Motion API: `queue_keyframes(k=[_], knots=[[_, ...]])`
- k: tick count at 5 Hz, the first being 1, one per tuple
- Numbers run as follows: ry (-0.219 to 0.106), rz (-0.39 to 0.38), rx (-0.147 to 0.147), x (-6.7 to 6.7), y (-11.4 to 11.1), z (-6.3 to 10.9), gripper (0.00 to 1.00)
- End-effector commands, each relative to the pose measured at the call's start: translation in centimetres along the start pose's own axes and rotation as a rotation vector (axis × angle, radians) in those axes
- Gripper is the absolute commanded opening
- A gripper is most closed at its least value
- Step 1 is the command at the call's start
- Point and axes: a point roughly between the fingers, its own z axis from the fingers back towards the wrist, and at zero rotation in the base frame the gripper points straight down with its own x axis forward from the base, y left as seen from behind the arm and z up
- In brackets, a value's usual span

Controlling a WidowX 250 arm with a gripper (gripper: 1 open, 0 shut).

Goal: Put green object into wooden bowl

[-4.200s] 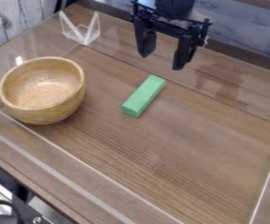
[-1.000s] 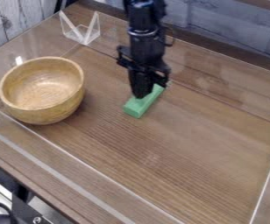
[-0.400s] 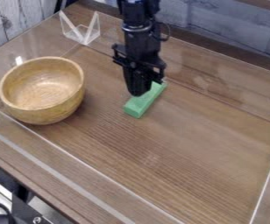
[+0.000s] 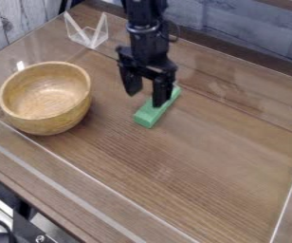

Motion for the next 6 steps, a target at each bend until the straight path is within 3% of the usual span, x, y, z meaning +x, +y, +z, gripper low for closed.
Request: queue_keyframes(k=[1, 2, 3, 4, 5, 6], knots=[[-0.043, 0.022, 0.025, 0.1, -0.9, 0.5, 0.0], [-0.038, -0.014, 0.021, 0.1, -0.8, 0.8, 0.0], [-0.046, -0.042, 0.004, -0.1, -0.7, 2.8, 0.0], [-0.076, 0.012, -0.008, -0.3, -0.6, 5.6, 0.0], [-0.071, 0.04, -0.004, -0.1, -0.7, 5.3, 1.0], [-0.051, 0.039, 0.001, 0.4, -0.8, 3.5, 1.0]])
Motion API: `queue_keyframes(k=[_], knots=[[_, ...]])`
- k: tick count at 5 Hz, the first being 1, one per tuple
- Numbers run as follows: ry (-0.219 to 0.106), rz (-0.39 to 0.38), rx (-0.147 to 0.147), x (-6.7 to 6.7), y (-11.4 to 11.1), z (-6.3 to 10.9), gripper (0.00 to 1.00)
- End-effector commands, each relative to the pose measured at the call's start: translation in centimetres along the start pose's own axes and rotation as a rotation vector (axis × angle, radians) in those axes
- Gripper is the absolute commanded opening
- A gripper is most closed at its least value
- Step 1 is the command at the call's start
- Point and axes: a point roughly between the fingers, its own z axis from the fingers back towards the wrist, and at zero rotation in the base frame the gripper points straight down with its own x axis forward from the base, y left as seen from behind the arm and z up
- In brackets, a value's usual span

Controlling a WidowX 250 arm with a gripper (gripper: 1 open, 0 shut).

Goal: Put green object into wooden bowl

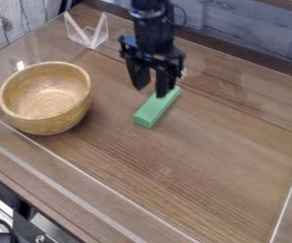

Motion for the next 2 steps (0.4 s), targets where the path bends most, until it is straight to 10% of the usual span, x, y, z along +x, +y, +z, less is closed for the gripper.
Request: queue_keyframes(k=[1, 2], knots=[[-0.032, 0.001, 0.03, 1.3, -0.21, -0.65, 1.0], [-0.003, -0.043, 0.045, 1.37, 0.23, -1.03, 1.0]])
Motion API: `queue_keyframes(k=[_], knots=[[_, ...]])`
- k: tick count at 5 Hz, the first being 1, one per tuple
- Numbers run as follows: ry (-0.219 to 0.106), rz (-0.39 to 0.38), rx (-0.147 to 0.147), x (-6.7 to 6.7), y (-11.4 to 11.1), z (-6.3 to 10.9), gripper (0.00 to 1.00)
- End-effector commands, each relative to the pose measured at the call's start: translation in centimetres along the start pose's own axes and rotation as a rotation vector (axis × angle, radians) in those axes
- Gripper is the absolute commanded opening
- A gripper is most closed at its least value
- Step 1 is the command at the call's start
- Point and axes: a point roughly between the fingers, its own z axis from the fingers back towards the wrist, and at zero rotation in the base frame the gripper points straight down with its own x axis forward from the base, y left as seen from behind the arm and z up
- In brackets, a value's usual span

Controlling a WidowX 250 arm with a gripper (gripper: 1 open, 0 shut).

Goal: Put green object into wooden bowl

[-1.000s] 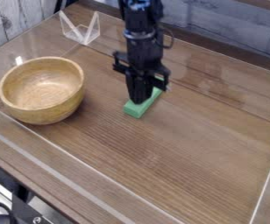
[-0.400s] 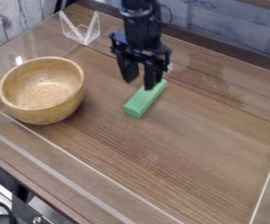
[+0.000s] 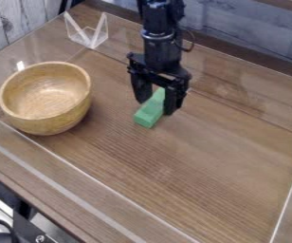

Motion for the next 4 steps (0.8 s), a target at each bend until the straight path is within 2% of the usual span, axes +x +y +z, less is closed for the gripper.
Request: queue_keyframes(k=[1, 2, 4], knots=[[-0.04, -0.054, 0.026, 0.9, 0.8, 1.9, 0.0], [-0.037, -0.045, 0.021, -0.1, 0.4, 2.5, 0.0], [-0.071, -0.011, -0.008, -2.5, -0.1, 7.1, 0.0]])
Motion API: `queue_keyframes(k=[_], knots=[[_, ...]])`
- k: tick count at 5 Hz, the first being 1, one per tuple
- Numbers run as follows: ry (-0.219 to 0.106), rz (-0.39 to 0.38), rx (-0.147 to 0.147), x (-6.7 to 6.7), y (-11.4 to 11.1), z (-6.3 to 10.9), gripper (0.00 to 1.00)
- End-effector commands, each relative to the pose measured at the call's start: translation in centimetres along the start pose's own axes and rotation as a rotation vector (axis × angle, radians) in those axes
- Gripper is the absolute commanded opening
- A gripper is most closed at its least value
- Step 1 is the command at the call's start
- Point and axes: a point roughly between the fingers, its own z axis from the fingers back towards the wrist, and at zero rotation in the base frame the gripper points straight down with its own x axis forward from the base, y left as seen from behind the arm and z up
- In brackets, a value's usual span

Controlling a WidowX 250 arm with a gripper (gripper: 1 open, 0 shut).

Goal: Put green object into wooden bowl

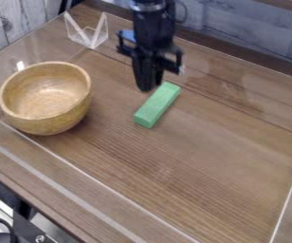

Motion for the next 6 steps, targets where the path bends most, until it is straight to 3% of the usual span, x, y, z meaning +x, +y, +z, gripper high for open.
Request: queue_keyframes(k=[1, 2, 4, 6], knots=[[-0.031, -0.042, 0.025, 0.4, -0.6, 0.6, 1.0], [-0.011, -0.081, 0.032, 0.7, -1.3, -0.2, 1.0], [0.019, -0.09, 0.045, 0.5, 0.5, -2.3, 1.0], [0.052, -0.126, 0.05, 0.9, 0.6, -5.6, 1.0]])
